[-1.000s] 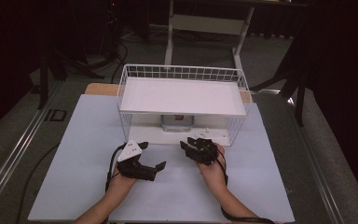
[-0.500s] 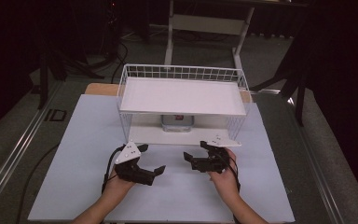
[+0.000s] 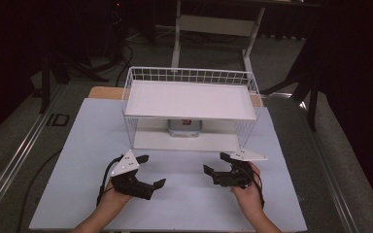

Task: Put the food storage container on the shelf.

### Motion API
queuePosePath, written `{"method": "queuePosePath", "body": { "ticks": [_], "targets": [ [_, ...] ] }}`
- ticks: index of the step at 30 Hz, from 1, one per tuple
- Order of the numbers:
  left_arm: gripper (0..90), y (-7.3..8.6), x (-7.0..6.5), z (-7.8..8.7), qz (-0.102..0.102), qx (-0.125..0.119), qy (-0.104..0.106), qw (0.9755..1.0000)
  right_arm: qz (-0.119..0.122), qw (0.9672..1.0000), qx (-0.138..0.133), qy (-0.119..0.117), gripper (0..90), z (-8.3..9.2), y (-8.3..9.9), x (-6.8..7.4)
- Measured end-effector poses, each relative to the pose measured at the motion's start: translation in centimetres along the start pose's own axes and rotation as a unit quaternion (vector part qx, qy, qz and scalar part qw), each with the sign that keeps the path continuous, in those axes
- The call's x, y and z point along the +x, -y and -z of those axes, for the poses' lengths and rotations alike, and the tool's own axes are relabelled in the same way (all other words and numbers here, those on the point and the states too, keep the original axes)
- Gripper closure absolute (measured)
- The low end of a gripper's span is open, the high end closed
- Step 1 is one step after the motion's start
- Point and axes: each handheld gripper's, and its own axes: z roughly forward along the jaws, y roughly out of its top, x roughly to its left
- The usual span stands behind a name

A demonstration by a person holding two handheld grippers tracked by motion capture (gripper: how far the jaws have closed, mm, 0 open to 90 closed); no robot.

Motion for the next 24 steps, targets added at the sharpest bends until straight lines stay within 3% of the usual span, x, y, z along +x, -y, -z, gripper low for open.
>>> {"method": "queuePosePath", "body": {
  "ticks": [2, 6, 11, 17, 24],
  "targets": [
    [0.8, 0.2, 0.1, 0.4, 0.009, 0.001, 0.01, 0.9999, 0.008, 1.0, -0.002, 0.005, 15.1, 0.9, 0.3, -0.1],
    [0.7, 0.6, 0.1, 0.7, 0.006, 0.0, 0.002, 1.0, 0.023, 0.9996, -0.007, 0.012, 15.1, 1.8, 0.6, -0.3],
    [0.8, 0.8, 0.1, 1.2, 0.001, 0.001, -0.008, 1.0, 0.023, 0.9997, -0.002, 0.01, 15.1, 2.8, 1.1, -0.7],
    [0.8, 1.1, -0.1, 1.6, -0.021, 0.006, -0.019, 0.9996, 0.023, 0.9997, -0.003, 0.013, 15.1, 4.0, 1.9, -1.0],
    [0.7, 2.1, 0.1, 1.4, -0.017, 0.011, -0.024, 0.9995, 0.02, 0.9996, -0.008, 0.019, 15.1, 4.3, 2.8, -2.1]
  ]
}}
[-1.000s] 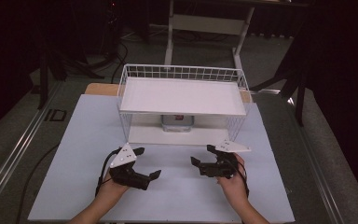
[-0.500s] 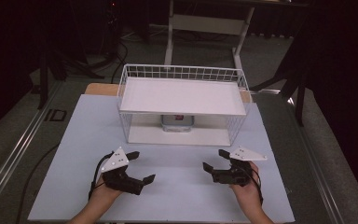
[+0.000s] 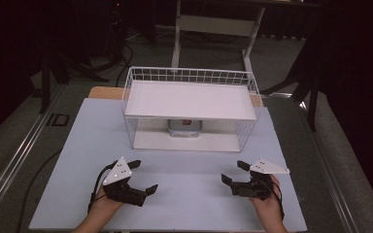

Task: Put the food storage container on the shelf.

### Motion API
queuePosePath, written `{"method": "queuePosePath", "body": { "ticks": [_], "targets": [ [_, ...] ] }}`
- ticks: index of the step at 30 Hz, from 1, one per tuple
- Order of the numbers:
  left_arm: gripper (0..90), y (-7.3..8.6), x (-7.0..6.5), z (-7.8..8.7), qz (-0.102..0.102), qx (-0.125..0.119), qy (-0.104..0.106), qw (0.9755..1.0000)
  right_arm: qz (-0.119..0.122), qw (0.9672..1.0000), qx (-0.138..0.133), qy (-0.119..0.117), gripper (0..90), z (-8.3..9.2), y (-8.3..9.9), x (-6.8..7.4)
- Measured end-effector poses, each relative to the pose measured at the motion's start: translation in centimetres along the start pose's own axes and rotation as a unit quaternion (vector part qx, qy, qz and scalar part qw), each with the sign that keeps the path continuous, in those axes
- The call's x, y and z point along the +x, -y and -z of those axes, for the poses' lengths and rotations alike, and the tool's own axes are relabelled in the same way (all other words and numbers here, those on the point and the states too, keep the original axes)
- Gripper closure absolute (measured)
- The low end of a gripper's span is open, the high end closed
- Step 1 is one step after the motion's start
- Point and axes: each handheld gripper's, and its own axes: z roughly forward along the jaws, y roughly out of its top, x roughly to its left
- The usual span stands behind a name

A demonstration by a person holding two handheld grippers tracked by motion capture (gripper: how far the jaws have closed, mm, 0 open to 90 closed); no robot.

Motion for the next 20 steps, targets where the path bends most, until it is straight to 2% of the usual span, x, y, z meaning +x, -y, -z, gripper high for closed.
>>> {"method": "queuePosePath", "body": {
  "ticks": [6, 8, 9, 10, 15, 20],
  "targets": [
    [0.8, -0.01, 0.09, -0.11, 0.004, -0.012, -0.001, 0.9999, -0.002, 0.9999, 0.004, 0.012, 15.0, 0.01, 0.26, -0.58],
    [0.8, 0.06, 0.02, -0.28, -0.002, -0.002, 0.0, 1.0, 0.001, 0.9999, 0.006, 0.015, 15.0, -0.04, 0.32, -0.7],
    [0.8, 0.06, 0.02, -0.28, -0.002, -0.002, 0.0, 1.0, 0.001, 0.9999, 0.006, 0.015, 15.0, -0.04, 0.32, -0.7],
    [0.8, 0.14, 0.06, -0.35, 0.008, -0.001, 0.006, 1.0, 0.002, 0.9999, 0.005, 0.016, 15.0, -0.06, 0.35, -0.76],
    [0.8, 0.25, 0.3, -0.23, 0.013, -0.003, 0.003, 0.9999, 0.001, 0.9998, 0.005, 0.017, 15.0, -0.23, 0.44, -0.94],
    [0.8, 0.29, 0.25, -0.17, 0.008, -0.001, 0.003, 1.0, 0.006, 0.9999, 0.002, 0.015, 15.0, -0.31, 0.4, -0.94]
  ]
}}
